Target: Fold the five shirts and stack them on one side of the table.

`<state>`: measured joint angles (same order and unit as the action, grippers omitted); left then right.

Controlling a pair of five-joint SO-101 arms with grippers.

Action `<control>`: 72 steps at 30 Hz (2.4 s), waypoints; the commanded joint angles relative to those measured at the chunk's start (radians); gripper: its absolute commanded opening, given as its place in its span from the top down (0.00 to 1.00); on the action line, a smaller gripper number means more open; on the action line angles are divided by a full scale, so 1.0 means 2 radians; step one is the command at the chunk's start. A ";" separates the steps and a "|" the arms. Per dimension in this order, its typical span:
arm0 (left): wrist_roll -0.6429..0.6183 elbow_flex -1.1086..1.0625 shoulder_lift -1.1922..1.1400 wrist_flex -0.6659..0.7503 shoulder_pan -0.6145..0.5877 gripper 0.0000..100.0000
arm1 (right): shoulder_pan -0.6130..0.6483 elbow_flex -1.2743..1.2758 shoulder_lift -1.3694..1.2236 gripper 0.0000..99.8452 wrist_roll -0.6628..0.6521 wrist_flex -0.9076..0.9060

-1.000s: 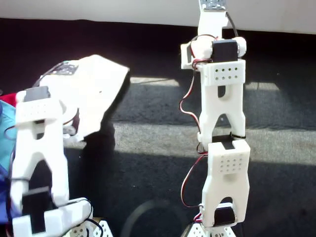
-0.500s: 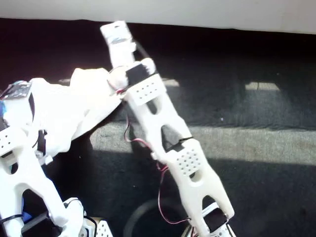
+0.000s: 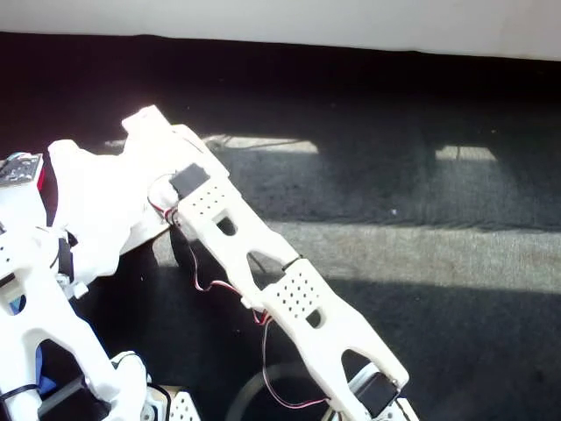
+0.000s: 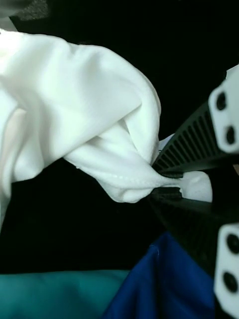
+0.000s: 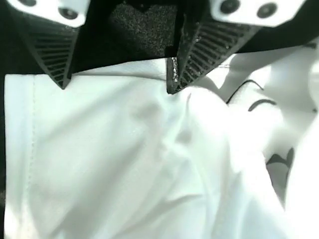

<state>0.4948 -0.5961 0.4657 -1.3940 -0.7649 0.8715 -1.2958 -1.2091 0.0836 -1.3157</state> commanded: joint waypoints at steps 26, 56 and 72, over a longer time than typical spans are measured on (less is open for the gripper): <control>-0.110 0.187 0.016 0.016 0.236 0.99 | -0.284 -0.024 0.293 0.99 -0.032 -0.152; -0.183 0.016 -0.027 0.167 0.331 0.99 | -0.545 0.484 0.619 0.99 -0.114 -0.204; -0.167 0.150 -0.316 0.025 0.329 0.97 | -0.546 1.153 1.088 0.95 -0.205 0.104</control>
<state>0.1266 -0.3506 -0.1389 -1.2866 -0.1097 -0.2117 0.9413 0.8807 -0.3107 -1.1347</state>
